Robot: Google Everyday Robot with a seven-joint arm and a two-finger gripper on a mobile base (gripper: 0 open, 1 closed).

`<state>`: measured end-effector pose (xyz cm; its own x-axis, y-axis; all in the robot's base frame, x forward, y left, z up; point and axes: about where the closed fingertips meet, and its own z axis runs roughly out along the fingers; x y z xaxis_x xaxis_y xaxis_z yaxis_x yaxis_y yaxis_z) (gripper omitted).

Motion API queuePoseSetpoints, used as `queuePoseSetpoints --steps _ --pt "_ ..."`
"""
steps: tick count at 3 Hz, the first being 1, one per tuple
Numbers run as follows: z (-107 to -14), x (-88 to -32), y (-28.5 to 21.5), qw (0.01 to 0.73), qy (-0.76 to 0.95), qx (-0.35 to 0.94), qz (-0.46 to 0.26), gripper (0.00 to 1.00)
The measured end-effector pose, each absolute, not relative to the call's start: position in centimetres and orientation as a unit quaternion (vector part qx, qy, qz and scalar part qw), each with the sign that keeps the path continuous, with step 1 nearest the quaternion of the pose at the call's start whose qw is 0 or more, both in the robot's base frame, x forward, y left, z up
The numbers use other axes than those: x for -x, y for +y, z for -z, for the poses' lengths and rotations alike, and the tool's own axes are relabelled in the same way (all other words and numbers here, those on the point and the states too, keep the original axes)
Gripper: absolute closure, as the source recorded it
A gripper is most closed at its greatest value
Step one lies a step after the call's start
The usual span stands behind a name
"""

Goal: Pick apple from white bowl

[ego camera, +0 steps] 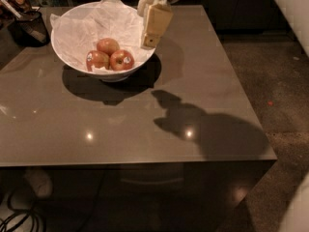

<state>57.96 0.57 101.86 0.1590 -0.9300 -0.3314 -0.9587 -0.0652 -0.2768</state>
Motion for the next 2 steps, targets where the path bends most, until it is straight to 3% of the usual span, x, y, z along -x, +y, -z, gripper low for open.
queuePoseSetpoints --steps 2 --pt "-101.3 -61.1 2.1 0.212 0.644 0.734 -0.035 0.29"
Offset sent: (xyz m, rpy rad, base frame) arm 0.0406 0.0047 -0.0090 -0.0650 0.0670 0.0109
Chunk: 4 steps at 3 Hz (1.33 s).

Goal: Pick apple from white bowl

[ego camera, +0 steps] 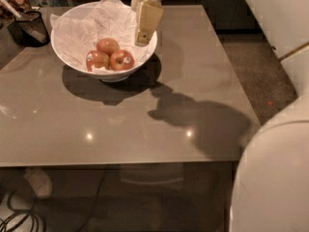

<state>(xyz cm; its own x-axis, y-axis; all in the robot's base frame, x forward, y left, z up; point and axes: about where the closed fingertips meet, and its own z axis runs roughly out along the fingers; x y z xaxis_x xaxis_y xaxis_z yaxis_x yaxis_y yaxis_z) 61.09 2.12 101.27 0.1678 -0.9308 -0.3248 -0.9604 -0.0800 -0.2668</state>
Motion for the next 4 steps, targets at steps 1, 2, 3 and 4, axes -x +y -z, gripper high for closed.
queuePoseSetpoints --steps 1,2,3,4 --pt "-101.1 -63.0 0.4 0.212 0.670 0.711 -0.028 0.30" --pt "-100.0 -64.6 -0.1 0.205 0.687 0.696 -0.033 0.30" --pt "-100.1 -65.3 0.5 0.220 0.685 0.694 -0.030 0.11" --pt "-100.1 -65.3 0.5 0.220 0.685 0.694 -0.030 0.00"
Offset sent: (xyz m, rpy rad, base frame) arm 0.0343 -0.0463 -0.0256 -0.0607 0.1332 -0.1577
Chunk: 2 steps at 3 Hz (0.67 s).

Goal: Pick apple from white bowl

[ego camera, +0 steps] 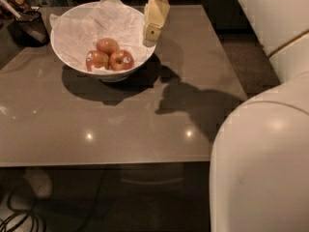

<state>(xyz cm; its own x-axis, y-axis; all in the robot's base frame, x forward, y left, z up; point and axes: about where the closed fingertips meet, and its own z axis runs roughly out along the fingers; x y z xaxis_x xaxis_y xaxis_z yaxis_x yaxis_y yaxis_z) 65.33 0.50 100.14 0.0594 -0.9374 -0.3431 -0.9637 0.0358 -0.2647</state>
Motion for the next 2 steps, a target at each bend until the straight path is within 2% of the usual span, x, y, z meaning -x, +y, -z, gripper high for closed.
queuePoseSetpoints --steps 2 --pt "-99.4 -66.6 3.1 0.244 0.669 0.700 -0.050 0.00"
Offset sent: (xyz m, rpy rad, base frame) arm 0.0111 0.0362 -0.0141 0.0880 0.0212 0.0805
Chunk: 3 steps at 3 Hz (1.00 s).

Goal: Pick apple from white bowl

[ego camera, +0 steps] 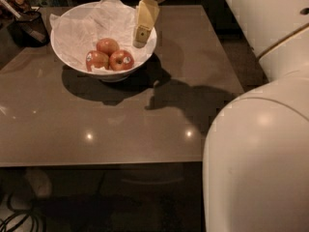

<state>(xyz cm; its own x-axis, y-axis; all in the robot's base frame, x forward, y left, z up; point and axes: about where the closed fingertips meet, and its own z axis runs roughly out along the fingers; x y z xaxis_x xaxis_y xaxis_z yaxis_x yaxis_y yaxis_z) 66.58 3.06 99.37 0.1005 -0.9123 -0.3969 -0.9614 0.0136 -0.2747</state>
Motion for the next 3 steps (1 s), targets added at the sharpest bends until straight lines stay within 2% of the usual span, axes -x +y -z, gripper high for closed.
queuePoseSetpoints --steps 1,2,3 --pt "-98.5 -67.1 4.2 0.245 0.666 0.702 -0.068 0.19" --pt "-98.0 -67.3 5.0 0.243 0.663 0.704 -0.079 0.42" --pt "-97.3 -67.3 5.7 0.236 0.659 0.708 -0.091 0.59"
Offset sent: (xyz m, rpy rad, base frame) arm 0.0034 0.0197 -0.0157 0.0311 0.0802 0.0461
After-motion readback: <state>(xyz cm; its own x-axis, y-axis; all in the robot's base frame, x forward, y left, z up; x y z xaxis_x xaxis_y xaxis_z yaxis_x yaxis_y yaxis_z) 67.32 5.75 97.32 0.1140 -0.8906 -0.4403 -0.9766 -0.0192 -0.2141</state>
